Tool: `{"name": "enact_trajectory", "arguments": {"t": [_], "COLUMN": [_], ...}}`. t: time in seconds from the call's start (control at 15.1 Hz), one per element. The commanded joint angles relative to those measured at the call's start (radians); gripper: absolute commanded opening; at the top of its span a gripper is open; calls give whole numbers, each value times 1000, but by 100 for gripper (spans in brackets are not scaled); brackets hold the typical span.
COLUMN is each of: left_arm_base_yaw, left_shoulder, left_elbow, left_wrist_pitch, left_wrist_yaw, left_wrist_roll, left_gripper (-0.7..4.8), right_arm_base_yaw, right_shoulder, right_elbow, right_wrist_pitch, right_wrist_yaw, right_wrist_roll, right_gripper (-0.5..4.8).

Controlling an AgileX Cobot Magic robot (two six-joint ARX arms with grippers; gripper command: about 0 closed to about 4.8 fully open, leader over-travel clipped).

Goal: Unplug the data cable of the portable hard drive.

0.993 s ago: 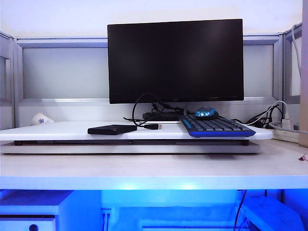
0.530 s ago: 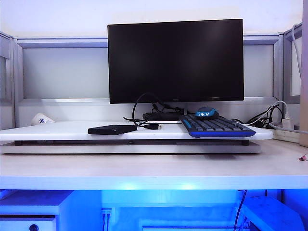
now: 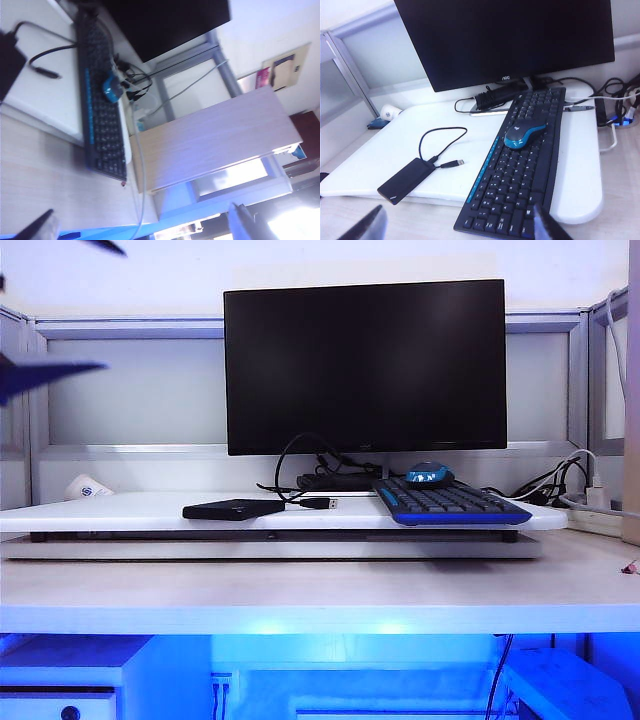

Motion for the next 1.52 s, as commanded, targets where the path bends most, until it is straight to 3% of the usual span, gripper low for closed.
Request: {"name": "enact_trajectory", "arguments": {"t": [0.07, 0.53, 0.6, 0.86, 1.06, 1.13, 1.26, 1.52], "left_arm_base_yaw": [0, 0, 0, -7, -7, -16, -63, -63], "left_shoulder": [291, 674, 814, 954, 1028, 1098, 1157, 1158], "left_elbow": [2, 89, 227, 340, 407, 513, 566, 567], "left_wrist_pitch": [320, 546, 528, 517, 465, 435, 390, 390], "left_wrist_yaw": [37, 63, 63, 100, 97, 103, 65, 37], "left_wrist_roll": [-60, -113, -113, -123, -100, -108, -108, -107], "left_gripper": [466, 456, 456, 456, 457, 456, 444, 425], "right_arm_base_yaw": [64, 179, 257, 348, 362, 458, 470, 470], "right_shoulder": [107, 330, 473, 636, 729, 854, 892, 892], "right_elbow": [5, 19, 111, 226, 302, 377, 402, 402], "right_wrist_pitch": [130, 303, 354, 373, 381, 404, 425, 425], "right_wrist_yaw": [3, 10, 29, 29, 28, 33, 51, 51], "right_wrist_roll": [-22, -21, -21, -22, -21, -21, -21, -21], "right_gripper": [377, 377, 377, 377, 377, 377, 377, 377]}}
